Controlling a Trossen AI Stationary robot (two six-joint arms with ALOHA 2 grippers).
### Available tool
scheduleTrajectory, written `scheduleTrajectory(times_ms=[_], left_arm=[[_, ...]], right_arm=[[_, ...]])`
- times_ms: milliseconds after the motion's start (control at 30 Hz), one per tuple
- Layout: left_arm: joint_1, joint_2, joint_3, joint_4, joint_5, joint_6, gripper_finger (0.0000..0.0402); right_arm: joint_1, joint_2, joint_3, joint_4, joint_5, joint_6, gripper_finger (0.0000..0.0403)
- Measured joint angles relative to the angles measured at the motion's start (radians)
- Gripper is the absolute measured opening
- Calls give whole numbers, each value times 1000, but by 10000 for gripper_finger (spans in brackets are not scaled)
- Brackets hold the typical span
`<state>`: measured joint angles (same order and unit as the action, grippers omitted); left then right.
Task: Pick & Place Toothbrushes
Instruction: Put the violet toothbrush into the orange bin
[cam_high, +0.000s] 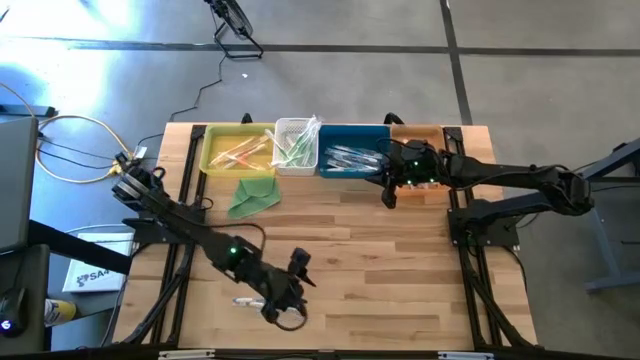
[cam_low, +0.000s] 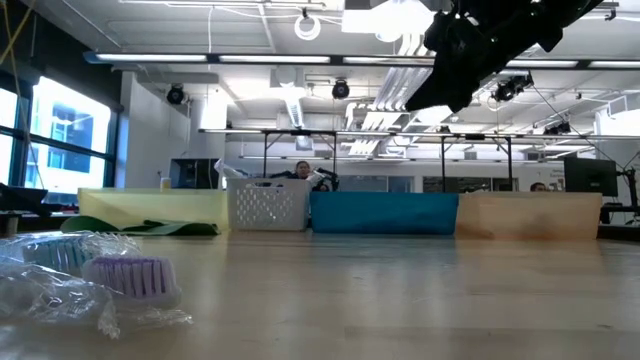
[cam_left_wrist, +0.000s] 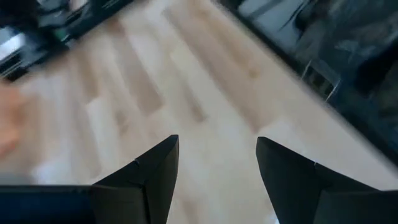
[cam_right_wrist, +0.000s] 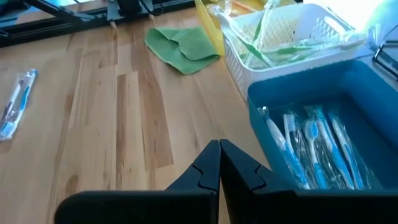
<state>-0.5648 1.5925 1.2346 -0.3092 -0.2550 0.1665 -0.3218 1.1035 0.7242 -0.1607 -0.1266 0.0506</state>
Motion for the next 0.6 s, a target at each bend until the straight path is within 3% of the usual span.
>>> scheduleTrajectory(times_ms=[600], left_arm=[[1, 174, 29, 23, 179, -199, 210]], right_arm=[[1, 1, 0, -34, 5, 32, 2]])
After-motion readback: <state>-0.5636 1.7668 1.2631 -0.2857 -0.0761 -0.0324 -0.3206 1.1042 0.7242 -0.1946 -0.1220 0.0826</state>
